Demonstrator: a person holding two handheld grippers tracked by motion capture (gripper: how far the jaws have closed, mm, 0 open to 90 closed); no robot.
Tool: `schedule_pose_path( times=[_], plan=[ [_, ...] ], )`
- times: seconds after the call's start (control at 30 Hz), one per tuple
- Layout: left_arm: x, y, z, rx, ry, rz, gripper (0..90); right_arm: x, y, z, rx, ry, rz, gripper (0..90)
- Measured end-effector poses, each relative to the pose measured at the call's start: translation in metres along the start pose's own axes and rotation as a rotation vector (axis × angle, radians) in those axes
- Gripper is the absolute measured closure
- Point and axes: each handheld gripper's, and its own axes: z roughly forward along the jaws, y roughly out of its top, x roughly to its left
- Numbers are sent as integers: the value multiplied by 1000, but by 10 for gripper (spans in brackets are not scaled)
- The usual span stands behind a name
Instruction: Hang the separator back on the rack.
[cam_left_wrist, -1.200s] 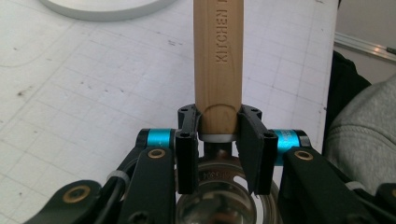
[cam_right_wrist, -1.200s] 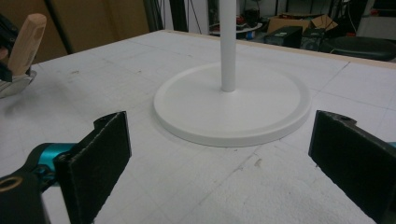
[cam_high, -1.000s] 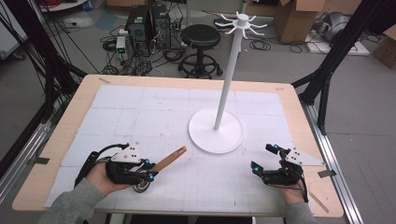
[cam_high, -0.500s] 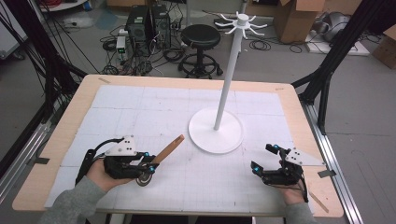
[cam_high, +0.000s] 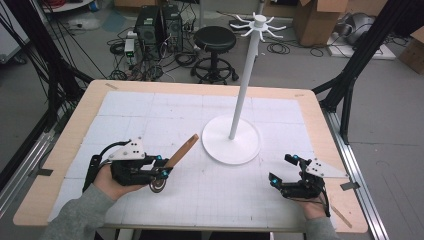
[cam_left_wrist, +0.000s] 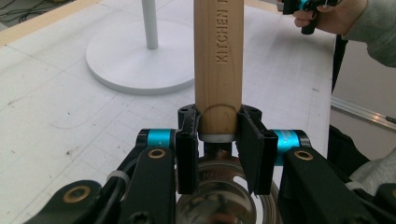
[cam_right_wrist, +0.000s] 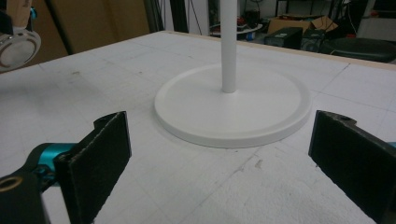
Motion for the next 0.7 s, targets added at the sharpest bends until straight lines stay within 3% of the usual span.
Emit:
schedule_pose_path(
  times=[0.27, 0.7],
  plan=[
    [3, 5, -3, -17, -2, -13, 694, 0, 0, -3, -6, 0, 5, 48],
    [4, 30, -8, -54, 1, -9, 694, 0, 1, -4, -18, -3, 0, 48]
  ],
)
